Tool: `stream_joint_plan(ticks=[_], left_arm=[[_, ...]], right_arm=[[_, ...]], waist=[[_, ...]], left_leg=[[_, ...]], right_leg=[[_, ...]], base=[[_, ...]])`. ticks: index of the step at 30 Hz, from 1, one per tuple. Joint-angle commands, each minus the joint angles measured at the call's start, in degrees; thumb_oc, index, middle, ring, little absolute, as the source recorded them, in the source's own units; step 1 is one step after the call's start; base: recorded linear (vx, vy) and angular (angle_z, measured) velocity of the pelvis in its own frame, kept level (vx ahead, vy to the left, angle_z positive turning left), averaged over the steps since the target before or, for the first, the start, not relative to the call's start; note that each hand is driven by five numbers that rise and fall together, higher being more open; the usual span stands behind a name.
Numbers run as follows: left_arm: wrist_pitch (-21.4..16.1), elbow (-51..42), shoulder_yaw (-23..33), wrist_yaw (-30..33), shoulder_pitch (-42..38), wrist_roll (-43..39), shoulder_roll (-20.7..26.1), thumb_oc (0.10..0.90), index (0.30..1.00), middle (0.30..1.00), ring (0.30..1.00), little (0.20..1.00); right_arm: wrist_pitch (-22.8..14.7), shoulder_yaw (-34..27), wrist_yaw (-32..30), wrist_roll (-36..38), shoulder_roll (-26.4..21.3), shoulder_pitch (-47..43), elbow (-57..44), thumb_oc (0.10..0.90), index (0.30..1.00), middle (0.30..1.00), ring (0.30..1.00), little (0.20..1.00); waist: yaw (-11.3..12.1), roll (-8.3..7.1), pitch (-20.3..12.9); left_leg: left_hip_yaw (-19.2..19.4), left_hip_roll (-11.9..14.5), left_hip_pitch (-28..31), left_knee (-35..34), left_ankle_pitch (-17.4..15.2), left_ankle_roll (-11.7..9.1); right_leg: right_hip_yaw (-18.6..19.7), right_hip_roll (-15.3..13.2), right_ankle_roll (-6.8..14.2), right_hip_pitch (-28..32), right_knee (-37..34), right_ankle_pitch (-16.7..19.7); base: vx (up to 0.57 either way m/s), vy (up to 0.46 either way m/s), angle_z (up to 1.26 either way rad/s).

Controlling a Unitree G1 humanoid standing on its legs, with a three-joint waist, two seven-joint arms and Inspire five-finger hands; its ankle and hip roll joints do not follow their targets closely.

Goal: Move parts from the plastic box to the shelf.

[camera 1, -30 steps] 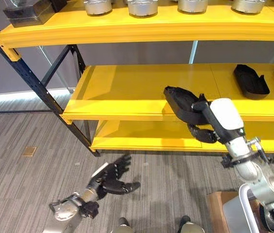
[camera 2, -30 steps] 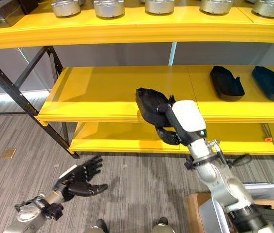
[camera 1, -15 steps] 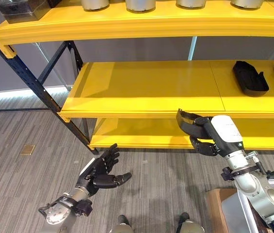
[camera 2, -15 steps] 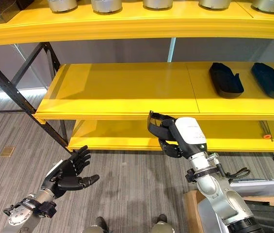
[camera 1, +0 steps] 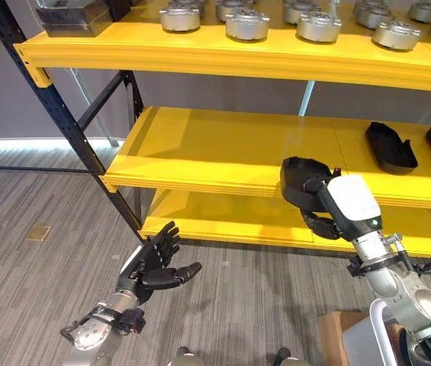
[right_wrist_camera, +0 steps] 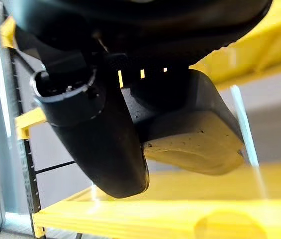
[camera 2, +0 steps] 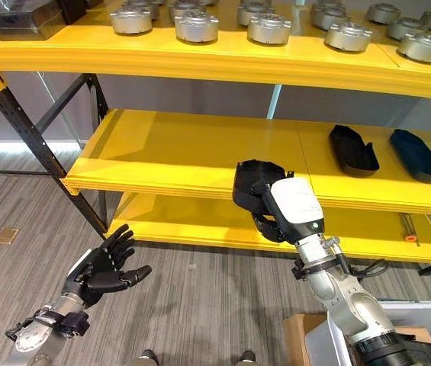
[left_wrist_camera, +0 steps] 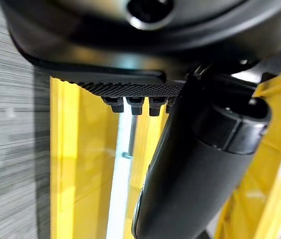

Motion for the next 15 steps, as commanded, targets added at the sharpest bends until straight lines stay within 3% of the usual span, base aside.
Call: stream_joint_plan(ticks=[1,4,6,9,13,15], left_arm=[[-2.98,-4.05,0.02,-2.93,-0.7,2.13,1.98,0.9,1.0,1.0,1.0,1.0],[-2.02,-3.61,-0.92,-7.19,-0.25,2.6,2.61,0.9,1.0,1.0,1.0,1.0],[-0.91,-1.71,-1.88,-7.61,0.73,-0.39,3.1,0.9,1.0,1.0,1.0,1.0],[-1.27,-0.33,-3.23,-8.62,-0.14,0.03,3.85,0.9,1.0,1.0,1.0,1.0],[-3.09,-0.06,-3.92,-6.52,-1.04,-1.94,4.57,0.9,1.0,1.0,1.0,1.0],[-2.99,-0.33,-4.23,-5.77,-2.72,-3.76,4.67,0.9,1.0,1.0,1.0,1.0]], right_arm=[[-2.17,-3.05,-6.65,-0.99,-2.74,-12.13,-1.91,0.4,0.3,0.3,0.3,0.3],[-2.61,-3.77,-6.46,-1.2,-3.95,-12.44,-1.7,0.4,0.3,0.3,0.3,0.3],[-3.62,-3.61,-6.7,-0.55,-4.83,-13.29,-0.38,0.4,0.3,0.3,0.3,0.3],[-3.46,-1.99,-5.13,-0.49,-5.31,-16.64,1.71,0.4,0.3,0.3,0.3,0.3],[-3.11,-1.26,-4.59,-0.78,-5.55,-18.0,2.61,0.4,0.3,0.3,0.3,0.3],[-2.6,-1.08,-5.13,-2.12,-4.89,-18.16,2.45,0.4,0.3,0.3,0.3,0.3]], waist=[[0.84,0.04,-3.0],[1.16,0.09,-2.8],[1.7,0.95,-2.52],[1.93,1.23,-1.94],[1.45,0.45,-1.37],[0.99,-0.35,-0.73]], left_leg=[[-5.17,-3.59,-3.5,8.41,-9.98,4.2],[-5.16,-4.33,-4.05,9.22,-10.83,5.16],[-5.25,-5.65,-3.45,8.37,-10.83,6.8],[-6.13,-8.25,-2.64,7.34,-12.26,8.9],[-6.07,-10.15,-1.68,6.78,-14.08,9.08],[-5.66,-10.59,-1.51,7.52,-15.78,8.84]], right_leg=[[-3.97,1.0,-0.55,2.14,7.4,-12.72],[-4.48,1.11,-1.04,1.45,10.65,-14.43],[-6.3,-0.37,-0.41,-1.87,19.68,-16.06],[-6.51,-4.01,1.29,-8.18,29.3,-13.63],[-5.83,-5.16,2.37,-9.42,19.62,-8.2],[-5.13,-6.75,3.77,-9.95,11.91,-3.22]], base=[[0.04,0.337,-0.01],[0.03,0.246,0.0],[0.04,0.385,-0.03],[0.05,0.244,-0.87],[0.09,-0.039,-0.46],[0.09,-0.259,-0.12]])
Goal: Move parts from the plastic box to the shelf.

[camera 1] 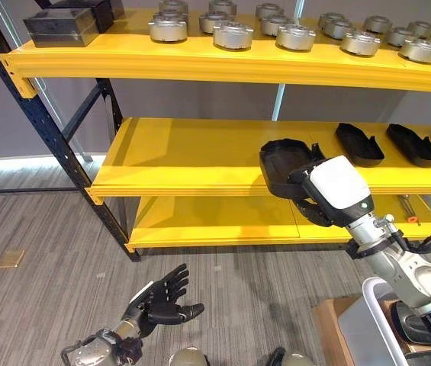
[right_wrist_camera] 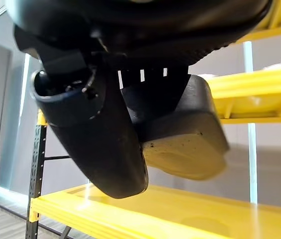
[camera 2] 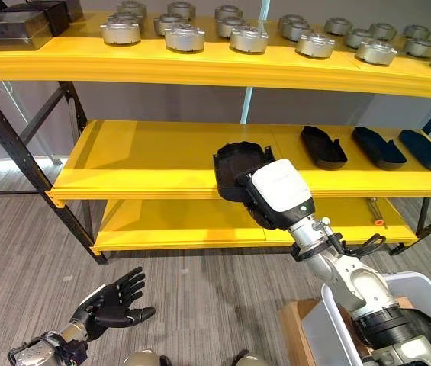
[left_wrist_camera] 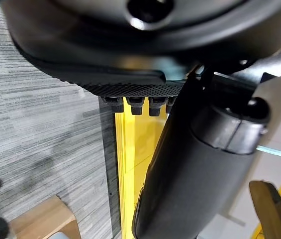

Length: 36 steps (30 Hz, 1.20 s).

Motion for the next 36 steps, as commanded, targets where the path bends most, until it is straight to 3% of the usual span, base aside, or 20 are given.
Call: stream_joint_plan(ticks=[1,2,6,9,13,16,21,27,36], left_arm=[[-6.47,-7.48,-0.36,0.73,-5.48,-5.27,1.56,0.9,1.0,1.0,1.0,1.0],[-6.34,-7.48,-0.92,0.06,-5.86,-6.71,1.37,0.9,1.0,1.0,1.0,1.0],[-7.91,-8.99,-5.01,-3.96,-6.28,-8.55,0.14,0.9,1.0,1.0,1.0,1.0],[-9.27,-9.88,-7.38,-8.77,-6.36,-8.28,-0.3,0.9,1.0,1.0,1.0,1.0],[-7.11,-11.23,-10.34,-7.24,-7.03,-7.58,0.64,0.9,1.0,1.0,1.0,1.0],[-4.25,-11.52,-9.46,-8.25,-6.09,-7.44,1.13,0.9,1.0,1.0,1.0,1.0],[-2.7,-11.04,-9.61,-10.18,-4.87,-6.0,2.58,0.9,1.0,1.0,1.0,1.0],[-0.85,-10.46,-10.56,-10.82,-5.65,-5.49,2.96,0.9,1.0,1.0,1.0,1.0],[-0.69,-11.54,-11.92,-12.99,-7.53,-3.94,4.1,0.9,1.0,1.0,1.0,1.0]], right_arm=[[1.94,-3.61,-5.85,-0.02,-0.4,-12.22,0.32,0.4,0.3,0.3,0.3,0.3],[2.28,-3.39,-5.92,0.1,-0.11,-13.03,1.21,0.4,0.3,0.3,0.3,0.3],[4.15,-1.47,-4.92,0.21,0.65,-16.5,3.09,0.4,0.3,0.3,0.3,0.3],[4.88,-1.18,-5.5,0.39,-0.64,-16.14,1.95,0.4,0.3,0.3,0.3,0.3],[4.26,-2.04,-4.43,0.11,-1.04,-15.15,0.59,0.4,0.3,0.3,0.3,0.3],[4.27,-1.38,-4.41,-0.78,-1.81,-15.43,1.11,0.4,0.3,0.3,0.3,0.3],[5.61,-0.58,-4.57,-1.9,-3.76,-18.0,2.74,0.4,0.3,0.3,0.3,0.3],[5.45,0.37,-4.61,-3.0,-5.81,-19.5,4.97,0.4,0.3,0.3,0.3,0.3],[8.05,0.45,-4.44,-3.67,-5.63,-17.89,4.28,0.4,0.3,0.3,0.3,0.3]], waist=[[-0.4,-0.38,0.92],[-0.31,-0.64,1.39],[0.4,-0.38,3.37],[-0.89,-0.53,4.12],[-2.4,-0.48,3.65],[-2.54,0.04,2.87],[-2.6,0.62,2.82],[-2.83,0.93,3.59],[-3.45,1.0,3.73]], left_leg=[[-1.64,-5.87,7.34,-10.1,-2.86,1.74],[-1.14,-5.49,7.33,-9.34,-3.59,1.49],[0.62,-2.1,8.9,-5.88,-7.02,-0.14],[0.72,-0.92,7.47,-1.03,-8.91,0.09],[1.77,1.83,6.42,3.39,-10.4,-0.25],[1.7,3.86,6.35,4.35,-10.29,-0.59],[2.04,7.24,6.7,3.74,-8.18,-2.05],[1.33,8.55,6.95,2.55,-6.58,-3.37],[0.94,10.29,7.33,2.33,-5.6,-4.11]], right_leg=[[2.24,-4.97,5.48,-2.32,-4.78,5.4],[2.42,-6.13,6.22,-2.7,-7.19,8.37],[0.69,-10.37,7.8,-4.24,-14.05,13.06],[2.9,-8.87,8.09,-2.53,-14.37,11.22],[3.57,-6.9,6.72,-1.63,-7.32,5.76],[3.6,-6.37,5.89,-2.01,-2.62,1.65],[3.54,-7.3,4.77,-5.74,5.9,-2.05],[3.78,-8.99,4.95,-9.61,11.78,-3.25],[4.6,-10.56,5.34,-11.53,16.45,-4.62]], base=[[0.12,-0.358,0.07],[0.14,-0.373,0.15],[0.32,-0.424,0.07],[0.32,-0.386,0.15],[0.31,-0.294,0.73],[0.36,-0.228,0.27],[0.23,-0.119,0.25],[0.1,-0.025,0.28],[0.06,-0.106,0.05]])
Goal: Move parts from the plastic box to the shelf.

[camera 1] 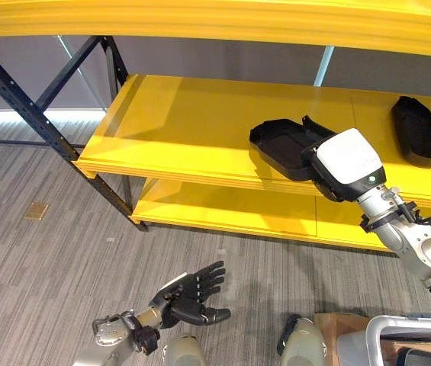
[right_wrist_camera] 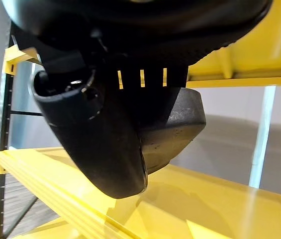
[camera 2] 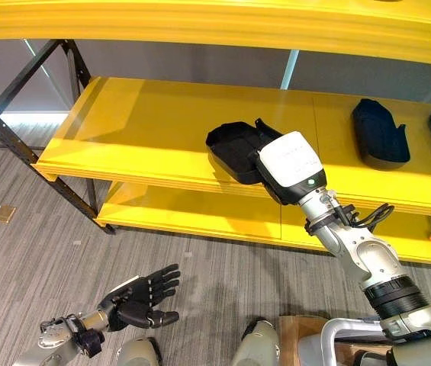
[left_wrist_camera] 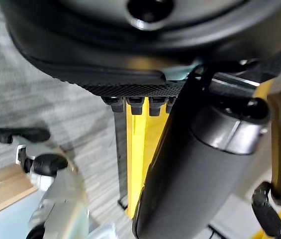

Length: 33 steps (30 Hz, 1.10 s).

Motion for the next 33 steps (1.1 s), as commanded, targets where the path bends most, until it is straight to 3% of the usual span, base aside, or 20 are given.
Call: stream_joint_plan(ticks=[1,2,5,7,10,11,12,14,16,18,20,22,25,33], left_arm=[[-3.39,-7.56,-0.01,-3.28,-0.36,0.0,0.72,0.9,1.0,1.0,1.0,1.0],[-3.11,-8.41,0.05,-2.94,-0.82,-0.8,0.95,0.9,1.0,1.0,1.0,1.0],[-2.61,-9.43,0.61,-1.77,-1.09,-1.19,1.12,0.9,1.0,1.0,1.0,1.0],[-2.36,-9.3,1.14,-0.73,-1.43,-1.72,0.96,0.9,1.0,1.0,1.0,1.0],[-2.11,-8.6,1.7,1.29,-2.23,-2.38,0.55,0.9,1.0,1.0,1.0,1.0],[-1.97,-8.4,1.66,1.18,-2.73,-2.54,0.37,0.9,1.0,1.0,1.0,1.0],[-2.06,-7.62,1.44,1.11,-3.32,-2.31,0.15,0.9,1.0,1.0,1.0,1.0],[-3.1,-6.87,1.49,1.11,-3.7,-2.1,0.3,0.9,1.0,1.0,1.0,1.0],[-3.44,-7.03,1.8,1.51,-3.48,-2.49,0.41,0.9,1.0,1.0,1.0,1.0],[-3.98,-8.0,2.52,2.92,-2.15,-2.47,0.21,0.9,1.0,1.0,1.0,1.0],[-5.21,-8.24,2.78,3.03,-0.47,-2.21,-0.77,0.9,1.0,1.0,1.0,1.0],[-6.14,-7.98,2.87,2.33,0.29,-1.48,-1.36,0.9,1.0,1.0,1.0,1.0],[-6.16,-7.02,3.96,0.64,-0.15,-1.49,-1.82,0.9,1.0,1.0,1.0,1.0],[-6.27,-4.64,1.2,1.51,-3.65,-1.75,-1.26,0.9,1.0,1.0,1.0,1.0]], right_arm=[[1.72,-3.66,-5.11,0.91,-0.58,-7.37,-2.81,0.4,0.3,0.3,0.3,0.3],[1.98,-3.37,-4.77,0.92,-0.1,-7.05,-3.16,0.4,0.3,0.3,0.3,0.3],[2.01,-3.27,-4.41,0.95,0.73,-6.53,-3.12,0.4,0.3,0.3,0.3,0.3],[1.96,-2.53,-4.01,1.5,1.36,-6.69,-2.65,0.4,0.3,0.3,0.3,0.3],[2.06,-0.24,-3.86,1.9,1.17,-8.53,-1.66,0.4,0.3,0.3,0.3,0.3],[2.88,0.95,-4.56,1.82,0.84,-9.43,-0.87,0.4,0.3,0.3,0.3,0.3],[3.56,1.59,-5.68,2.42,-0.06,-9.99,0.08,0.4,0.3,0.3,0.3,0.3],[3.47,2.12,-6.84,3.25,-0.92,-11.25,1.29,0.4,0.3,0.3,0.3,0.3],[3.34,2.63,-6.93,3.67,-1.22,-12.25,1.71,0.4,0.3,0.3,0.3,0.3],[3.39,2.93,-6.23,3.49,-1.25,-12.35,0.46,0.4,0.3,0.3,0.3,0.3],[4.78,3.51,-5.74,3.22,-1.55,-11.38,-1.41,0.4,0.3,0.3,0.3,0.3],[5.69,3.45,-5.23,3.72,-2.07,-11.06,-1.99,0.4,0.3,0.3,0.3,0.3],[4.65,2.18,-5.75,4.96,-2.26,-9.36,-1.47,0.4,0.3,0.3,0.3,0.3],[6.06,1.7,-6.22,3.75,0.87,-7.96,-0.14,0.4,0.3,0.3,0.3,0.3]], waist=[[1.34,-0.16,-3.99],[0.89,-0.44,-4.36],[0.28,-0.52,-5.15],[-0.11,-0.96,-6.22],[-0.46,-1.03,-7.72],[-0.17,-0.84,-7.79],[0.23,-0.51,-7.28],[0.64,0.64,-6.26],[0.89,1.38,-5.62],[1.44,2.41,-5.25],[2.3,2.91,-5.04],[2.83,3.04,-4.88],[2.0,3.22,-5.01],[1.84,3.77,-4.69]], left_leg=[[3.3,1.18,6.61,-2.24,-5.49,4.94],[4.4,1.61,7.22,-2.0,-5.26,5.41],[4.52,1.91,8.77,-1.17,-7.11,5.48],[5.38,1.93,10.0,-0.38,-8.06,5.8],[6.68,2.63,10.71,2.88,-4.78,4.85],[5.98,3.37,8.3,6.14,-0.58,3.84],[5.21,2.64,3.68,8.03,1.13,3.8],[4.61,0.81,-0.26,6.26,3.24,3.33],[5.0,-0.08,-1.02,2.32,5.15,2.65],[5.22,0.54,-2.14,-8.08,12.28,1.76],[2.17,2.33,-2.6,-17.06,20.36,-0.47],[-0.17,4.71,-3.95,-19.17,24.34,-1.62],[-0.35,5.11,-1.31,-20.67,19.1,-1.81],[-0.97,-0.47,-0.23,-19.47,15.42,1.33]], right_leg=[[3.0,-2.25,6.07,-4.32,3.88,-2.18],[2.55,-2.09,5.01,-4.21,4.7,-2.77],[2.65,-1.38,4.76,-3.43,6.65,-5.45],[1.71,0.48,2.93,-2.19,6.25,-6.87],[-0.31,4.84,-0.41,0.07,3.02,-8.46],[-1.09,7.27,-1.95,1.65,0.85,-9.21],[-1.02,10.01,-2.98,3.87,-1.85,-9.55],[-0.17,12.52,-2.99,5.74,-4.0,-9.73],[0.11,13.85,-2.79,8.01,-6.26,-9.73],[0.29,16.28,-3.24,11.28,-10.82,-8.61],[1.34,16.97,-2.9,13.65,-12.88,-8.44],[2.11,16.33,-2.92,13.81,-12.7,-8.24],[1.73,13.41,-2.4,12.54,-4.55,-13.23],[2.04,13.38,-2.19,11.6,-1.28,-13.21]], base=[[0.1,-0.286,0.08],[0.07,-0.235,0.1],[0.15,-0.269,0.07],[0.11,-0.327,0.13],[0.07,-0.269,-0.01],[0.04,-0.251,0.01],[0.03,-0.228,0.12],[0.04,-0.06,0.16],[0.07,0.05,-0.05],[0.14,0.151,-0.2],[0.29,0.28,-0.43],[0.27,0.303,-0.49],[0.28,0.314,-0.43],[0.19,0.171,-0.06]])
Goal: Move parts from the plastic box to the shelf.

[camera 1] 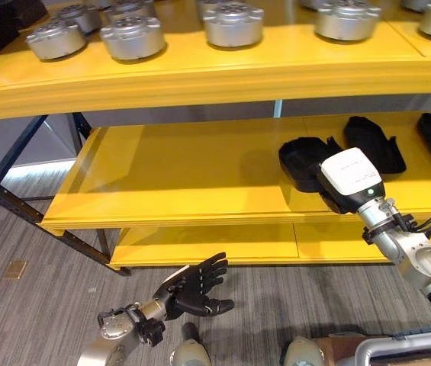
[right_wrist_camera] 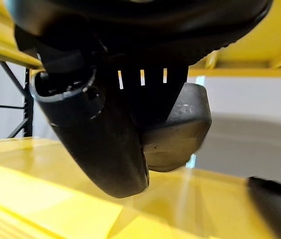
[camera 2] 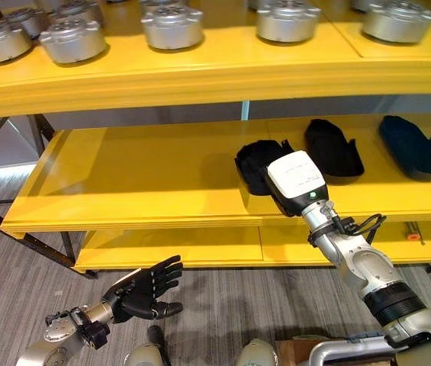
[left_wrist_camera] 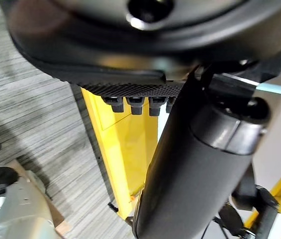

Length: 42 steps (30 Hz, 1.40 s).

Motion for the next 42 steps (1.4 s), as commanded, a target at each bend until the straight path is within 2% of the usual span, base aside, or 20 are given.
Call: stream_joint_plan(ticks=[1,9,18,19,22,26,30,34,35,40,42], left_arm=[[-5.77,-4.94,0.13,-1.01,-0.94,-1.73,0.33,0.9,1.0,1.0,1.0,1.0],[-5.89,-5.53,1.48,-1.17,0.27,-3.34,0.62,0.9,1.0,1.0,1.0,1.0],[-7.25,-5.91,1.81,-2.97,0.37,-3.6,1.79,0.9,1.0,1.0,1.0,1.0],[-7.73,-5.83,1.75,-2.95,-0.03,-3.91,1.89,0.9,1.0,1.0,1.0,1.0],[-8.21,-5.87,1.59,-2.76,0.38,-5.08,1.71,0.9,1.0,1.0,1.0,1.0],[-9.39,-5.29,0.18,-1.29,1.05,-5.13,1.07,0.9,1.0,1.0,1.0,1.0],[-10.79,-4.03,-0.38,0.03,0.6,-5.78,0.87,0.9,1.0,1.0,1.0,1.0],[-10.43,-3.63,-0.21,-0.51,-0.32,-5.75,1.01,0.9,1.0,1.0,1.0,1.0],[-10.21,-3.42,-0.42,-0.6,-0.81,-5.58,1.15,0.9,1.0,1.0,1.0,1.0],[-9.89,-2.4,-0.76,-1.93,-2.44,-6.42,1.27,0.9,1.0,1.0,1.0,1.0],[-9.16,-2.82,-1.15,-2.06,-2.83,-6.23,1.12,0.9,1.0,1.0,1.0,1.0]], right_arm=[[0.82,-4.62,-6.01,1.18,1.11,-9.45,-4.28,0.4,0.3,0.3,0.3,0.3],[1.03,-5.14,-5.57,1.61,0.63,-10.16,-5.87,0.4,0.3,0.3,0.3,0.3],[3.72,-3.97,-5.99,2.47,0.63,-13.38,-4.76,0.4,0.3,0.3,0.3,0.3],[5.08,-2.59,-5.08,3.22,0.54,-16.24,-3.53,0.4,0.3,0.3,0.3,0.3],[5.98,0.34,-3.69,4.68,0.53,-21.01,-1.57,0.4,0.3,0.3,0.3,0.3],[6.31,4.03,-2.02,6.37,1.94,-26.06,1.8,0.4,0.3,0.3,0.3,0.3],[7.7,4.58,-1.56,6.96,3.42,-26.39,2.74,0.4,0.3,0.3,0.3,0.3],[8.96,4.04,-1.51,6.85,4.6,-26.79,3.95,0.4,0.3,0.3,0.3,0.3],[10.75,4.13,-1.18,8.14,4.92,-27.73,4.76,0.4,0.3,0.3,0.3,0.3],[13.66,4.53,-0.2,8.73,6.49,-30.75,8.25,0.4,0.3,0.3,0.3,0.3],[14.28,4.77,0.43,8.44,6.97,-31.47,9.27,0.4,0.3,0.3,0.3,0.3]], waist=[[1.33,0.38,-1.82],[2.52,1.13,-0.55],[4.46,0.5,2.08],[5.43,0.7,2.88],[7.4,0.9,3.64],[8.85,1.09,4.47],[8.96,1.01,4.68],[9.33,1.03,5.21],[9.6,1.08,5.65],[10.68,1.08,6.24],[11.27,1.49,6.31]], left_leg=[[-1.75,1.3,-0.15,0.99,-4.93,-0.36],[-3.0,-1.07,-1.89,0.77,-5.59,0.69],[-3.09,-1.8,-4.95,3.34,-7.06,1.39],[-2.22,-1.19,-5.33,3.62,-6.99,1.36],[-0.78,-0.06,-5.37,4.27,-7.31,0.9],[1.56,0.71,-5.39,6.24,-8.38,1.73],[2.07,1.13,-7.35,8.64,-9.06,2.17],[1.4,0.78,-8.78,9.6,-9.18,2.26],[1.12,0.55,-9.25,9.98,-9.37,2.32],[0.76,-0.13,-11.2,11.24,-10.03,3.0],[0.58,-0.57,-11.14,10.89,-10.08,3.67]], right_leg=[[-2.24,4.85,-3.28,0.41,3.28,-4.54],[-1.45,4.57,-2.49,-0.21,0.42,-2.8],[-2.88,3.59,-1.84,-0.93,-0.74,-1.91],[-4.73,2.77,-1.62,-1.25,-0.52,-1.63],[-8.97,0.93,-1.2,-0.93,1.0,-2.73],[-12.13,-2.42,-0.52,-1.63,4.06,-3.34],[-11.47,-2.15,-0.72,-1.02,3.12,-3.16],[-10.59,-1.56,-0.59,-0.92,2.76,-3.33],[-10.36,-1.73,-0.35,-0.88,2.63,-3.31],[-10.74,-2.61,0.01,-0.06,3.5,-4.6],[-11.52,-4.08,-0.17,-0.94,7.37,-5.38]], base=[[0.1,0.102,0.24],[0.09,0.089,0.05],[0.01,0.015,-0.06],[0.0,0.046,-0.18],[0.0,0.111,-0.29],[0.02,0.124,-0.46],[0.02,0.015,-0.18],[0.0,0.019,-0.03],[0.0,0.059,0.0],[-0.01,0.088,-0.01],[0.02,0.161,0.0]])
